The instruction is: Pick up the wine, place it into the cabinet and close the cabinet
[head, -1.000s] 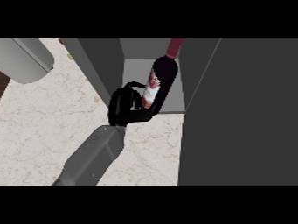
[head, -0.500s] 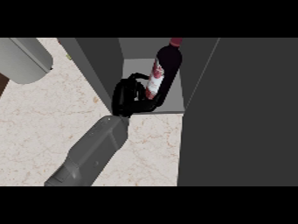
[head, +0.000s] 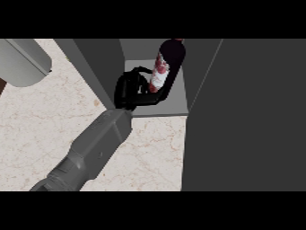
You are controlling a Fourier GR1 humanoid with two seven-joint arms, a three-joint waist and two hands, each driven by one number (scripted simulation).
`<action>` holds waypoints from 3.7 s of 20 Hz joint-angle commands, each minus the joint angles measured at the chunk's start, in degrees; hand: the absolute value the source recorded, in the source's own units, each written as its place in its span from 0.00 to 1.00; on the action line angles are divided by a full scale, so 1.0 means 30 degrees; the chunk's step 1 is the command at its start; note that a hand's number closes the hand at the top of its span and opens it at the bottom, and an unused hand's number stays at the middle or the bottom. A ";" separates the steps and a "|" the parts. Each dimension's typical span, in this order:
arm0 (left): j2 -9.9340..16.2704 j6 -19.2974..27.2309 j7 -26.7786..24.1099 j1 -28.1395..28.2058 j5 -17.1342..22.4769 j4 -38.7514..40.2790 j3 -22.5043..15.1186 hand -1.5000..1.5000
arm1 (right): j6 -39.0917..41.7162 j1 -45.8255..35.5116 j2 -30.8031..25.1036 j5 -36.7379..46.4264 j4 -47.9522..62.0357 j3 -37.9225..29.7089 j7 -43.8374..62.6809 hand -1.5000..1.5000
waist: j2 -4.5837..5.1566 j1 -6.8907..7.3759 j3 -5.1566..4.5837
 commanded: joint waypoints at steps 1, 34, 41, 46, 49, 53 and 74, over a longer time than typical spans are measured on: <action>-0.0006 -0.0655 -0.0023 -0.1771 0.0106 0.2079 0.0835 1.00 | 0.0562 0.0803 -0.0056 -0.0112 -0.0042 -0.0082 -0.0884 0.00 | 0.0040 -0.0157 0.0006; 0.0282 -0.0199 -0.4334 -0.0587 -0.0923 0.1937 0.1405 0.00 | 0.0203 -0.0056 -0.0563 0.0048 -0.0437 -0.0397 0.0422 0.00 | -0.0264 0.0735 0.0019; 0.1126 0.0617 -0.2479 0.1593 -0.1911 -0.2700 -0.0142 0.00 | -0.0139 0.0212 -0.0314 0.0061 -0.0981 -0.0170 0.0965 0.00 | -0.0541 0.1347 0.0036; 0.1925 0.1208 0.0059 0.4217 -0.2986 -0.8016 -0.2035 0.00 | -0.0212 0.0728 -0.0022 0.0616 -0.1409 0.0133 0.0482 0.00 | -0.0587 0.1470 0.0045; 0.3551 0.0783 0.1237 0.6540 -0.3452 -1.1954 -0.3086 0.00 | -0.0214 -0.0099 -0.0419 -0.0217 -0.0879 -0.0808 0.0731 0.00 | -0.0512 0.1513 0.0045; 0.5447 0.2563 0.3153 0.8612 -0.3733 -1.7981 -0.3570 0.00 | -0.0672 0.0327 0.0346 0.0725 -0.1257 0.0638 0.1165 0.00 | -0.0485 0.1494 0.0038; 1.1596 0.5632 0.5295 1.9537 -0.5952 -3.2792 -0.1287 0.00 | 0.4161 0.1202 -0.3043 -0.0450 -0.3306 0.3665 0.3136 1.00 | -0.0301 0.1046 0.0018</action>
